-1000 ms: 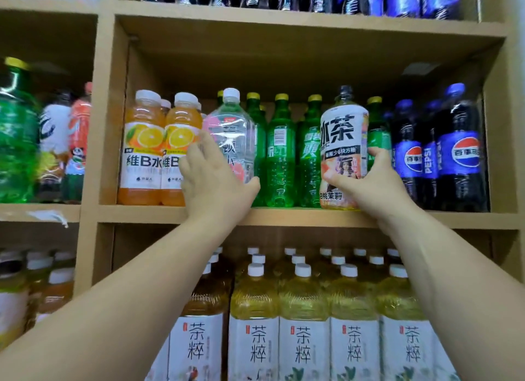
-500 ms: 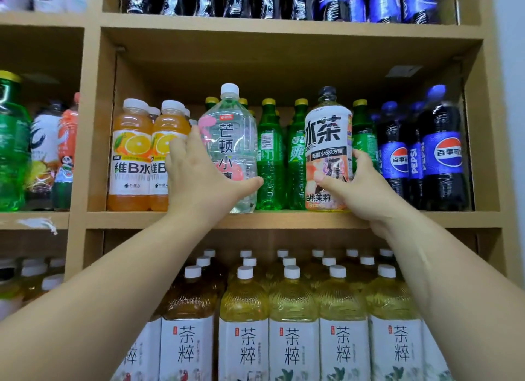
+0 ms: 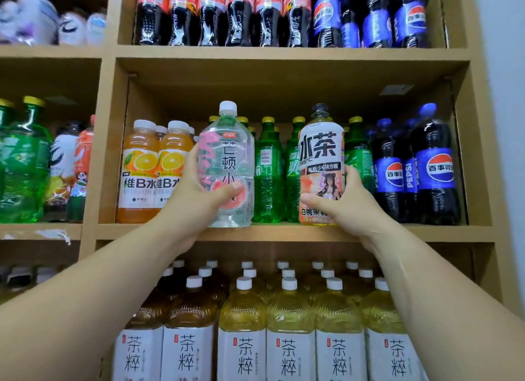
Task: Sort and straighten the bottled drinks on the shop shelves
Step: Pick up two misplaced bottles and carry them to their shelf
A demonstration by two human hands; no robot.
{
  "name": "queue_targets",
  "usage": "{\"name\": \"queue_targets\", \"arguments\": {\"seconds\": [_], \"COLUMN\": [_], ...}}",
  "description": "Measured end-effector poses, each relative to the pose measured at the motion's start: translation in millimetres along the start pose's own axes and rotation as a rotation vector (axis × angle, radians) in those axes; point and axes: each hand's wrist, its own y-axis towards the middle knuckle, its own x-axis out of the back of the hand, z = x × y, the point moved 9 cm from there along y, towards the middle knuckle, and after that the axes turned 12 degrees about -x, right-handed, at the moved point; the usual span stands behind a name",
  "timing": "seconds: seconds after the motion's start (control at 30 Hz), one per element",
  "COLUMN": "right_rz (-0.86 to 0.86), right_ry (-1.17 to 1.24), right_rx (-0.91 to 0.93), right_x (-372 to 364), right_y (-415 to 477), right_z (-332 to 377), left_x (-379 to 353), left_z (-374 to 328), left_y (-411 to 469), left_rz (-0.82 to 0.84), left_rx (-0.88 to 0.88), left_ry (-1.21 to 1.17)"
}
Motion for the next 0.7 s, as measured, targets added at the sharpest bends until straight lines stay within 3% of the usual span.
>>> {"name": "queue_targets", "arguments": {"seconds": [0.2, 0.37, 0.7], "right_rz": [-0.029, -0.227, -0.140], "right_ry": [-0.045, -0.263, 0.185], "right_rx": [-0.014, -0.026, 0.262], "right_x": [-1, 0, -21], "right_y": [3, -8, -77], "right_z": [-4, 4, 46], "left_x": [13, 45, 98], "left_z": [-34, -68, -77], "left_y": [-25, -58, -168], "left_rz": [-0.095, -0.137, -0.109], "left_rx": [-0.084, -0.138, -0.078], "left_ry": [0.031, 0.056, 0.140]}}
